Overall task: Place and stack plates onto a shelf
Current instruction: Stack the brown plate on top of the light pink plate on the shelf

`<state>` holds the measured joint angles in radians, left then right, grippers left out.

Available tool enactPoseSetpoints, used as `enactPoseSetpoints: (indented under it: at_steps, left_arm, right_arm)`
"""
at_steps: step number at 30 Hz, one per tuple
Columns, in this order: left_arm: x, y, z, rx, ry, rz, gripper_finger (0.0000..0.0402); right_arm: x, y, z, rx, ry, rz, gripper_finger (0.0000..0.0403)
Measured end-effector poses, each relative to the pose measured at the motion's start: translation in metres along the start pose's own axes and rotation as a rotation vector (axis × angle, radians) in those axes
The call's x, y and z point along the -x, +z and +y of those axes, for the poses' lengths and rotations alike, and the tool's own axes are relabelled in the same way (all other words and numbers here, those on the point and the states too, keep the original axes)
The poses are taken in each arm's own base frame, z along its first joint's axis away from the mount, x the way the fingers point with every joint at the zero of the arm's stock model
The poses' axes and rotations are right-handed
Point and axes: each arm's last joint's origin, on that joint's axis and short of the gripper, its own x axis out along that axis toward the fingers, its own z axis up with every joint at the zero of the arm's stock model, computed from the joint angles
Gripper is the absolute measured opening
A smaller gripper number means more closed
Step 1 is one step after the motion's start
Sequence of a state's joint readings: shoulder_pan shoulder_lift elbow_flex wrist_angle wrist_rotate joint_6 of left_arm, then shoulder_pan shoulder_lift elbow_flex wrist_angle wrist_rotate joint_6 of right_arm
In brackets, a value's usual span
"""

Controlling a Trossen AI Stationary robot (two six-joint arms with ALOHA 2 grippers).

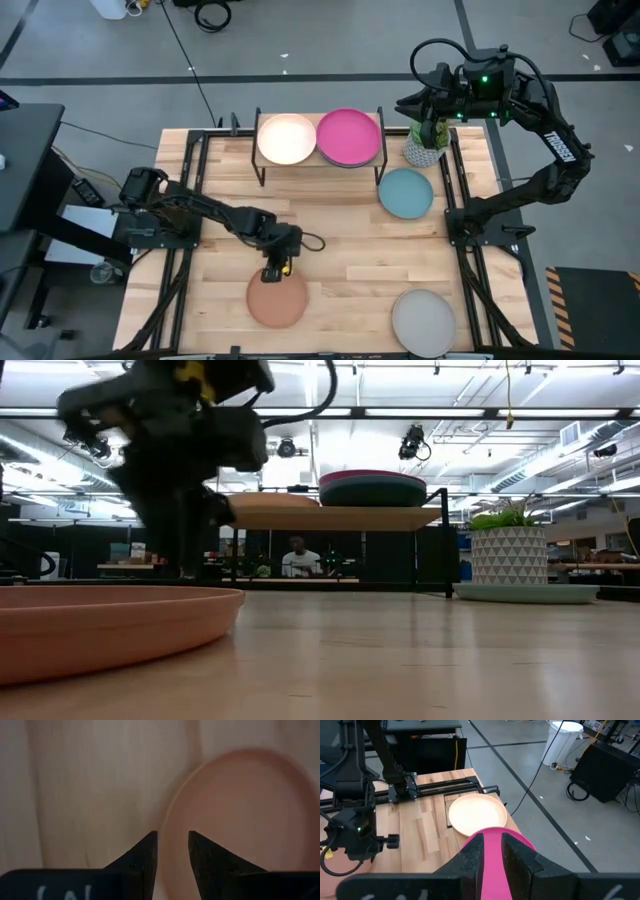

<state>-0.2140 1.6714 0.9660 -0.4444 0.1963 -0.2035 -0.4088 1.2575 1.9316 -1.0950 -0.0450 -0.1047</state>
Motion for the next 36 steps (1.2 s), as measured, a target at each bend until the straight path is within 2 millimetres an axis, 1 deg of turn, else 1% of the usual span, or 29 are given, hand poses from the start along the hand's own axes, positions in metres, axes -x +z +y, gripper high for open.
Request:
enactPoseSetpoints:
  at_steps: [6,11,14,17,20,21,24,26,29,31,33,36]
  left_arm:
    - [-0.008,-0.011,-0.005,-0.081,0.072,0.006,0.0117]
    - [-0.013,-0.021,-0.003,-0.051,0.054,0.045,0.0117]
    - [-0.013,-0.022,-0.003,-0.060,0.052,0.047,0.0111]
    - [-0.013,-0.022,-0.003,-0.061,0.052,0.048,0.0081]
    - [-0.013,-0.022,-0.002,-0.044,0.054,0.050,0.0024]
    - [-0.013,-0.021,-0.001,-0.028,0.054,0.048,0.0015]
    - [-0.007,-0.018,0.003,0.057,0.029,0.045,0.0013]
    - [0.004,-0.009,0.007,0.097,-0.009,0.006,0.0010]
    - [0.035,0.009,0.014,0.129,-0.019,-0.084,0.0007]
    - [0.062,0.022,0.023,0.161,0.007,-0.165,0.0007]
    - [0.096,0.031,0.036,0.215,0.071,-0.238,0.0007]
    - [0.145,0.039,0.060,0.329,0.184,-0.304,0.0006]
  right_arm:
    - [0.000,0.000,0.000,-0.001,0.000,0.001,0.0073]
    - [0.000,0.000,0.000,0.000,0.000,0.001,0.0073]
    - [0.000,0.000,0.000,0.000,0.000,0.000,0.0073]
    - [0.000,0.000,0.000,0.001,0.000,0.000,0.0073]
    - [0.000,0.000,0.000,0.002,0.000,0.000,0.0073]
    - [-0.001,0.000,0.000,0.003,0.000,0.001,0.0073]
    - [-0.004,0.000,0.000,0.003,0.001,0.007,0.0073]
    - [-0.007,0.000,0.000,0.008,0.002,0.014,0.0073]
    - [-0.013,0.001,-0.001,0.023,0.004,0.028,0.0073]
    - [-0.020,0.000,-0.001,0.028,0.013,0.042,0.0073]
    - [-0.025,0.000,0.000,0.032,0.031,0.051,0.0073]
    - [-0.032,0.000,0.000,0.048,0.063,0.064,0.0073]
